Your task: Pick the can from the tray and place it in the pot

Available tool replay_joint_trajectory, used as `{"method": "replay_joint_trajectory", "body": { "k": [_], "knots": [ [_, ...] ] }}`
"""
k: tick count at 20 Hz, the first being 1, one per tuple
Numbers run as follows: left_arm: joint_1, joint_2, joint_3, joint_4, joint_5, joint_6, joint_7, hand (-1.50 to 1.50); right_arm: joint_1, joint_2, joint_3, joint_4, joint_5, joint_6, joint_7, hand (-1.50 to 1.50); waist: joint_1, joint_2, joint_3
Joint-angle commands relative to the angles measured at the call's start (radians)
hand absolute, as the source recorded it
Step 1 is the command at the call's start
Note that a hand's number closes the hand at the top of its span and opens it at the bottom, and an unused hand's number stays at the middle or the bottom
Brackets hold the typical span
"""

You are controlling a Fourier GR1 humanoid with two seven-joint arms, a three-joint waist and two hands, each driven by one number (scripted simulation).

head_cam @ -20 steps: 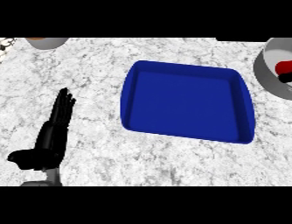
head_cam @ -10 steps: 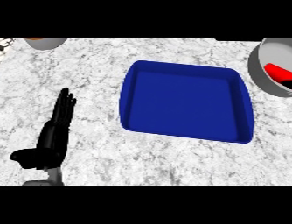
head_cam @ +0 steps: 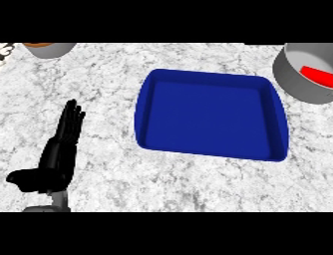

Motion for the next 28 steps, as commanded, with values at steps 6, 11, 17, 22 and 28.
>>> {"method": "replay_joint_trajectory", "body": {
  "k": [6,11,17,22,28],
  "knots": [
    [-0.028,0.005,0.013,0.005,-0.009,0.001,0.019,0.00,0.151,-0.068,-0.137,-0.078,-0.254,0.062,-0.238,-1.50,-0.004,0.000,-0.001],
    [0.047,-0.012,0.003,0.046,-0.027,-0.008,-0.100,0.00,0.201,-0.134,-0.151,-0.034,-0.333,0.106,-0.334,-1.50,0.004,0.002,-0.001],
    [-0.070,-0.022,0.024,0.081,-0.025,0.006,-0.014,0.00,0.328,-0.110,-0.127,-0.130,-0.426,0.136,-0.347,-1.50,-0.001,0.001,-0.001],
    [-0.039,-0.042,0.009,0.078,-0.037,0.014,-0.030,0.00,0.408,-0.096,-0.148,-0.190,-0.489,0.113,-0.369,-1.50,-0.003,0.000,-0.001],
    [0.010,-0.038,0.003,-0.008,-0.044,0.021,-0.004,0.00,0.513,-0.079,-0.198,-0.288,-0.592,0.124,-0.371,-1.50,-0.003,-0.001,-0.001]
  ]
}}
